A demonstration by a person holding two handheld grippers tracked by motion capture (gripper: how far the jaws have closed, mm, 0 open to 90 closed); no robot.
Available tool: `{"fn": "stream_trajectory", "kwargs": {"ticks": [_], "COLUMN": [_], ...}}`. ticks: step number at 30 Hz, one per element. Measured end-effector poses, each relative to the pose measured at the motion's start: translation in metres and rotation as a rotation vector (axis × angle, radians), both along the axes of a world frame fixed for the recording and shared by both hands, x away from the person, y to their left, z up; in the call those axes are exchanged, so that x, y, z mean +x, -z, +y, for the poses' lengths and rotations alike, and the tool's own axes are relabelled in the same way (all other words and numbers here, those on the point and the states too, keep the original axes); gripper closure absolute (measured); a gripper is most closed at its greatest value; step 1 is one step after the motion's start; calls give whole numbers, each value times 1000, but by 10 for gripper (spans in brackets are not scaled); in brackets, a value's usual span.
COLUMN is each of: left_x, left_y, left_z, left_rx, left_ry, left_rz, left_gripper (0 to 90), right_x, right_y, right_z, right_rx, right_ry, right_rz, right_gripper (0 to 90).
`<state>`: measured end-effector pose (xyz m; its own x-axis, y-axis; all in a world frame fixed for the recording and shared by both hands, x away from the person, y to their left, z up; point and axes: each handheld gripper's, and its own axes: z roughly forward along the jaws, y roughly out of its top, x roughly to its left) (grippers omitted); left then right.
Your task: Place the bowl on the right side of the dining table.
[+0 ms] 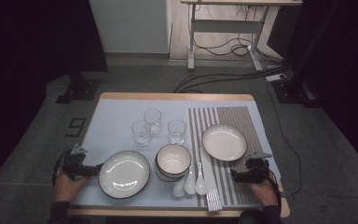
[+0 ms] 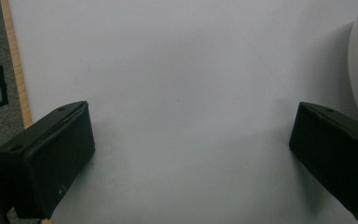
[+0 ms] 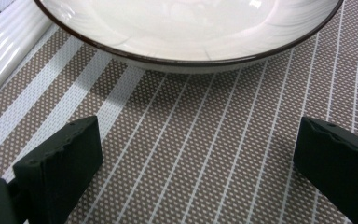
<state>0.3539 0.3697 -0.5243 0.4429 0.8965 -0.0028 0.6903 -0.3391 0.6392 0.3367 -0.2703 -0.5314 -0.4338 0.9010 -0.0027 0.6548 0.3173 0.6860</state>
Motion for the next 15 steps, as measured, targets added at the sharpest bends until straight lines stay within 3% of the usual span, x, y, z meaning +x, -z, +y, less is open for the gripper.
{"fn": "stream_trajectory", "kwargs": {"ticks": [10,15], "left_x": [0,0], "left_y": [0,0], "left_z": [0,0], "left_rx": [0,0], "left_ry": [0,0], "left_rz": [0,0], "left_gripper": [0,0], "right_x": [-6,-10], "right_y": [-12,-19], "right_z": [-2,-1], "right_rx": [0,23], "right_ry": [-18,-30], "right_rz": [-4,-3], "right_gripper": [26,29]}}
